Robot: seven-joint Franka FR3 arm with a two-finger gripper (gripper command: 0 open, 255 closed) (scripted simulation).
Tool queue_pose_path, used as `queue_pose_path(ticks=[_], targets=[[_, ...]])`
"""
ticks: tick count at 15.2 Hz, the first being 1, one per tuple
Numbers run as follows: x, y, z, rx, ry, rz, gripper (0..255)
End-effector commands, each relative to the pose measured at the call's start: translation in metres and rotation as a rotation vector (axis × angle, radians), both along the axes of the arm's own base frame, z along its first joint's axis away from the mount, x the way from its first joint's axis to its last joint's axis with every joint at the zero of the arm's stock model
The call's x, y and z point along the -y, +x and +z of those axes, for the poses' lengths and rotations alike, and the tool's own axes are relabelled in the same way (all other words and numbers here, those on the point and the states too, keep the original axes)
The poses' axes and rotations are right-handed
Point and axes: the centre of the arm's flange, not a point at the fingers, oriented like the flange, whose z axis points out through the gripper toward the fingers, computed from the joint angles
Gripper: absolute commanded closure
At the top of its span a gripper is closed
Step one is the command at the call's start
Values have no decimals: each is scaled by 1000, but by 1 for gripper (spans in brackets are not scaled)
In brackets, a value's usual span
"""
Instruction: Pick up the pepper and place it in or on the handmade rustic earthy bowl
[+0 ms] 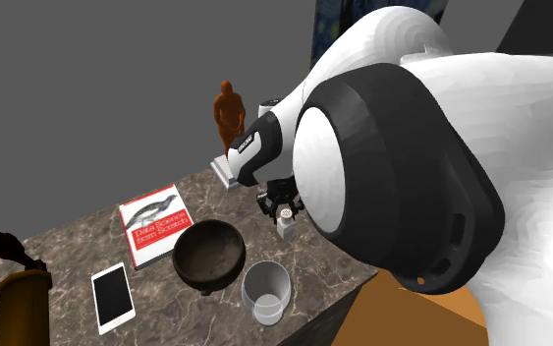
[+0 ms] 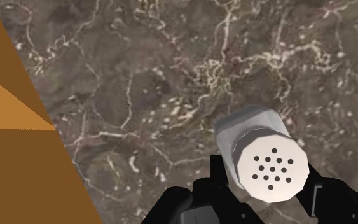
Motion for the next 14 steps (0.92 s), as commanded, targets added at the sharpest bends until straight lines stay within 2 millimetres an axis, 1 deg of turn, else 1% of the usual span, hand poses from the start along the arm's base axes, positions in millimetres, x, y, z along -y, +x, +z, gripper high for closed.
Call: queue_pose_path(ticks=[1, 8, 14], targets=[[0, 0, 0, -1, 0, 0, 255], [0, 0, 0, -1, 0, 0, 255], [0, 0, 31, -1, 0, 0, 255]])
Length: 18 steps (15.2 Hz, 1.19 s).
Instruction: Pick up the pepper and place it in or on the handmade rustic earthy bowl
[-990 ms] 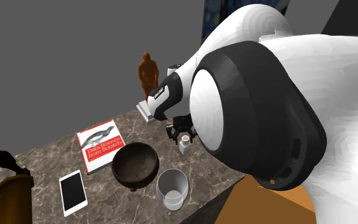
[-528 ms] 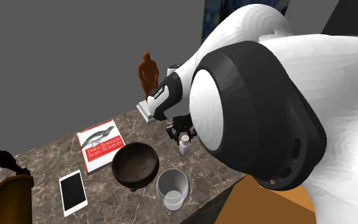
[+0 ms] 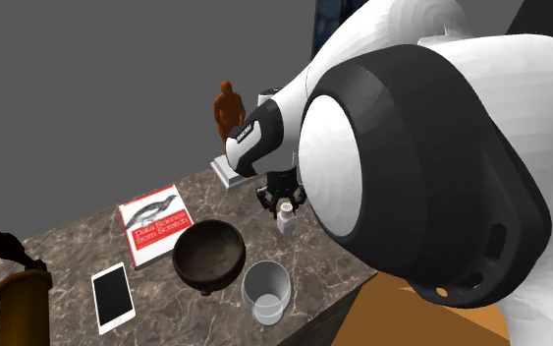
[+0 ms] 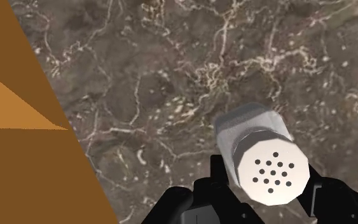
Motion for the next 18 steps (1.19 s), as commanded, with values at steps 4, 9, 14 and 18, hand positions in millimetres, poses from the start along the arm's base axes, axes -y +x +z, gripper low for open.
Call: queue_pose_path(ticks=[4, 9, 14, 18], targets=[[0, 0, 27, 0, 0, 0, 255], [0, 0, 54, 0, 0, 0, 255], [0, 0, 80, 0, 0, 0, 255], [0, 0, 101, 0, 0, 0, 255]])
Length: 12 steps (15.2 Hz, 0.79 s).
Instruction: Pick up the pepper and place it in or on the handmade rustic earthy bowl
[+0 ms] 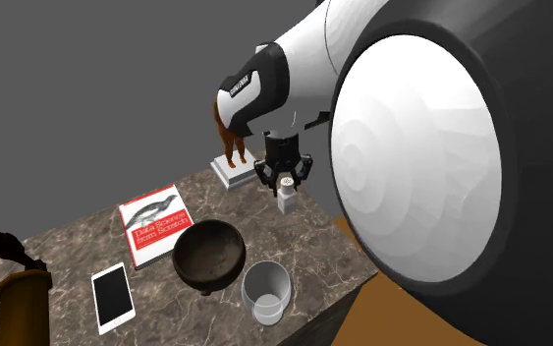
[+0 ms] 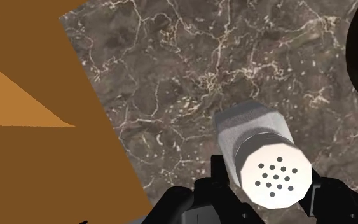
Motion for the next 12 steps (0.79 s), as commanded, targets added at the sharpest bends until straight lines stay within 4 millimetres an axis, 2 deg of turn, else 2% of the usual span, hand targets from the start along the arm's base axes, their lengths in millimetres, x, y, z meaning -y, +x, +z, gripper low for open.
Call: queue_pose_path(ticks=[1, 9, 12], targets=[[1, 1, 11, 0, 0, 0, 255], [1, 1, 50, 0, 0, 0, 255], [-35, -15, 51, 0, 0, 0, 255]])
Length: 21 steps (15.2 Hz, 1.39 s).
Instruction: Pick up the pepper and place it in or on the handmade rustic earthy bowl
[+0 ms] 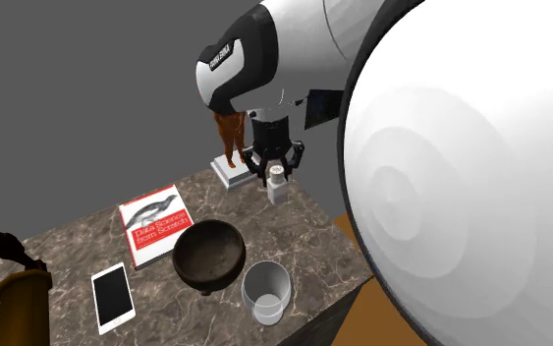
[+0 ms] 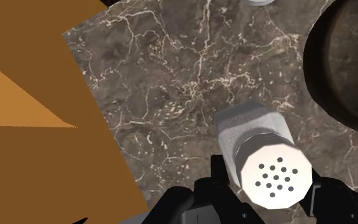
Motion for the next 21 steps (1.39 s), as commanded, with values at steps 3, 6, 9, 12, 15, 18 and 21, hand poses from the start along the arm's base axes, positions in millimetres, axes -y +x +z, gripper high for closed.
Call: queue_pose_path(ticks=[3, 6, 9, 12, 15, 18, 21], targets=[[-46, -21, 2, 0, 0, 0, 255], [-82, -38, 2, 0, 0, 0, 255], [-118, -54, 3, 0, 0, 0, 255], [-154, -70, 4, 0, 0, 0, 255], [-171, -78, -6, 0, 0, 0, 255], [-171, -78, -22, 0, 0, 0, 255], [-171, -78, -38, 0, 0, 0, 255]])
